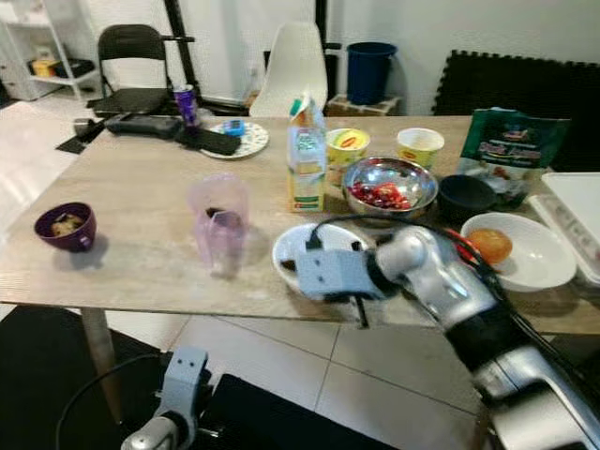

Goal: Restocking fridge

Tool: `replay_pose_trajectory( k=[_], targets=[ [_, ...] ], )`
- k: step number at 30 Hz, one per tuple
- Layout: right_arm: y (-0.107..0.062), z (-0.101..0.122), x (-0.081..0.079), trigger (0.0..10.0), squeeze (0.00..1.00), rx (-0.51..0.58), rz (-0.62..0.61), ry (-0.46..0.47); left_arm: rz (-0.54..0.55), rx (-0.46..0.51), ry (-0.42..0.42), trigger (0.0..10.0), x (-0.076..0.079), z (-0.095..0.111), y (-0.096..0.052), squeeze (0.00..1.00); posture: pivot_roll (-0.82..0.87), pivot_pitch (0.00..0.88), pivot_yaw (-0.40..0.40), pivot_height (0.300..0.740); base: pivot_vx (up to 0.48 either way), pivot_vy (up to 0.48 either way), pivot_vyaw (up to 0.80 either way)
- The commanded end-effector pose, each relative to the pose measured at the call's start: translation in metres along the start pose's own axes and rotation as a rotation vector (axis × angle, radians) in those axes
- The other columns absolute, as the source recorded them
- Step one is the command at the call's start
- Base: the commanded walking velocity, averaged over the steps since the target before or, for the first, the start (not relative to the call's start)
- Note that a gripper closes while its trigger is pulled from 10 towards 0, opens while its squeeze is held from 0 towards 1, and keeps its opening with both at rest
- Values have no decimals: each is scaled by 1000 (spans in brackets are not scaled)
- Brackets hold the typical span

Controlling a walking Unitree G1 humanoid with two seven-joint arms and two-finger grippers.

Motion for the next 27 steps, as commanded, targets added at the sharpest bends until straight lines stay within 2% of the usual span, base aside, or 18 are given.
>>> replay_pose_trajectory(
  k=[1,5,6,7,9,10,11,12,14,17,20,23,24,25,27],
  targets=[
    [-10,13,-1,0,0,24,-24,-38,-1,-23,24,10000,-2,-7,-2,0,-93,96,40,740,0,0,0],
    [-20,25,-21,0,0,14,-19,-80,-5,-26,31,10000,-3,-6,-2,0,-94,96,44,740,0,0,0],
    [-19,30,-30,0,0,19,-13,-88,-4,-27,33,10000,-3,-6,-2,0,-97,98,43,740,0,0,0],
    [-19,30,-30,0,0,19,-13,-88,-4,-27,33,10000,-3,-6,-2,0,-97,98,43,740,0,0,0],
    [-15,40,-51,0,0,39,2,-92,-2,-28,35,10000,-4,-6,-2,0,-96,98,41,740,0,0,0],
    [-15,40,-51,0,0,39,2,-92,-2,-28,35,10000,-4,-6,-2,0,-96,98,41,740,0,0,0],
    [-12,48,-66,0,0,60,19,-86,-1,-29,35,10000,-4,-7,-2,0,-93,98,43,740,0,0,0],
    [-12,48,-66,0,0,60,19,-86,-1,-29,35,10000,-4,-7,-2,0,-93,98,43,740,0,0,0],
    [-10,55,-82,0,0,82,41,-73,2,-32,33,10000,-5,-8,-3,0,-93,98,43,740,0,0,0],
    [-13,54,-89,0,0,70,44,-50,2,-35,33,10000,-5,-10,-3,0,-96,97,46,740,0,0,0],
    [-18,40,-96,0,0,20,50,0,1,-40,33,10000,-5,-12,-3,0,-97,97,48,740,0,0,0],
    [-18,35,-99,0,0,4,56,13,3,-42,31,10000,-5,-12,-4,0,-97,97,48,740,0,0,0],
    [-14,28,-111,0,0,-20,81,37,11,-44,21,10000,-7,-13,-4,0,-97,97,50,740,0,0,0],
    [-14,28,-111,0,0,-20,81,37,11,-44,21,10000,-7,-13,-4,0,-97,97,50,740,0,0,0],
    [-11,26,-125,0,0,-32,115,52,17,-46,17,10000,-9,-15,-5,0,-94,97,49,740,0,0,0]
  ],
)
Point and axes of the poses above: a point about 5 cm out from each wrist's last joint towards the gripper, its own y axis pointing out of the wrist towards the gripper, its own z axis along the axis of the wrist's last joint, x = y × z, the point moved 4 cm from there along y, pointing out of the wrist towards the gripper, and after that the axes turned 5 degrees about -y, right-handed, at the moved point
